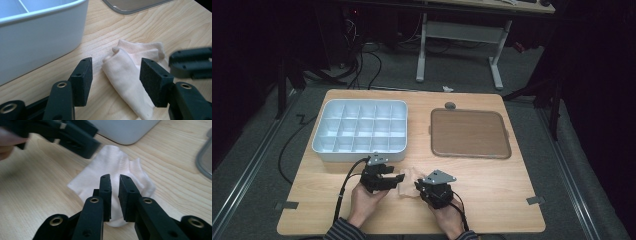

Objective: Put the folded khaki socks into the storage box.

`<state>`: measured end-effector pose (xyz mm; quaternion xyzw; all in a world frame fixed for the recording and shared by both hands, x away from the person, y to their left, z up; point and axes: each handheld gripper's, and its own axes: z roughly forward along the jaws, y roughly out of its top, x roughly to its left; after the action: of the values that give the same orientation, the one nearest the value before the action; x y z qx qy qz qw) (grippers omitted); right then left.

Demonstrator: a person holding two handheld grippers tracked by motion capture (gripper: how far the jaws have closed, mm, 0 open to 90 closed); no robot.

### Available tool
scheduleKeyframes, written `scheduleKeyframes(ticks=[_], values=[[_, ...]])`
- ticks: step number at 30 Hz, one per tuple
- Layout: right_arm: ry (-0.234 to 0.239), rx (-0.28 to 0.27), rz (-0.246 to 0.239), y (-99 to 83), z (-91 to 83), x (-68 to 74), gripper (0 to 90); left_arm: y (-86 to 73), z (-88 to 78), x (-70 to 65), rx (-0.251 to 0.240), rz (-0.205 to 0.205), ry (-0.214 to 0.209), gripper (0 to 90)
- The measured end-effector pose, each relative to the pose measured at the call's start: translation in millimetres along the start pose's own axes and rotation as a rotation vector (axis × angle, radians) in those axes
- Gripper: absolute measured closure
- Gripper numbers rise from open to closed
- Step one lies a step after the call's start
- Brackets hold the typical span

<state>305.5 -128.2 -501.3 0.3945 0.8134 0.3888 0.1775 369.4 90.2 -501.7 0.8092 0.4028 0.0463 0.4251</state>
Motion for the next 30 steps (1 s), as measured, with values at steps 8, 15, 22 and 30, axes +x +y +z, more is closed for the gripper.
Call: scheduleKeyframes(ticks=[8, 15, 22, 30], values=[[0.031, 0.026, -0.006, -0.6, 14.0, 12.7, 83.4, 3.4, 15.5, 9.4, 0.026, -0.051, -0.021, 45.8], [0.023, 0.039, -0.007, -1.9, 22.6, 16.0, 83.5, 2.7, 21.6, 12.0, 0.054, -0.081, -0.031, 44.0], [0.021, 0.060, -0.014, -8.0, 27.7, 16.4, 83.7, -0.7, 27.8, 11.1, 0.063, -0.090, -0.045, 46.2], [0.022, 0.060, -0.027, -10.4, 27.8, 17.7, 84.6, -6.4, 27.1, 11.5, 0.055, -0.100, -0.047, 49.9]])
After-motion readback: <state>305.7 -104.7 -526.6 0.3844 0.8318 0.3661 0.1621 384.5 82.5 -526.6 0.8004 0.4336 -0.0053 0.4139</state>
